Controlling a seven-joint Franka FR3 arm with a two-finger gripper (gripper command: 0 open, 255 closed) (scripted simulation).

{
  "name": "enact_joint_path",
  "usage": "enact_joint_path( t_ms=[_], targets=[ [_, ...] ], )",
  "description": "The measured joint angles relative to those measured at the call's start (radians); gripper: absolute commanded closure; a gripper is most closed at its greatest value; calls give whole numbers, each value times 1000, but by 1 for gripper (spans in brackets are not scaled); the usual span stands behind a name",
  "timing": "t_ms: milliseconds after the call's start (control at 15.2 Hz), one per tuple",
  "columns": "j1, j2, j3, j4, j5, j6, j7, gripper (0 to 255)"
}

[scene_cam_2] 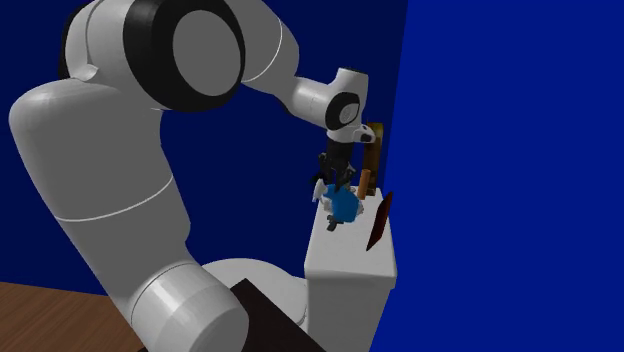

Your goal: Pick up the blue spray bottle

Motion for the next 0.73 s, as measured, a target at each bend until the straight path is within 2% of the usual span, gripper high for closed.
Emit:
enact_joint_path(
  t_ms=[726],
  targets=[
    [-2,-46,-2,96,-11,-140,24,255]
  ],
)
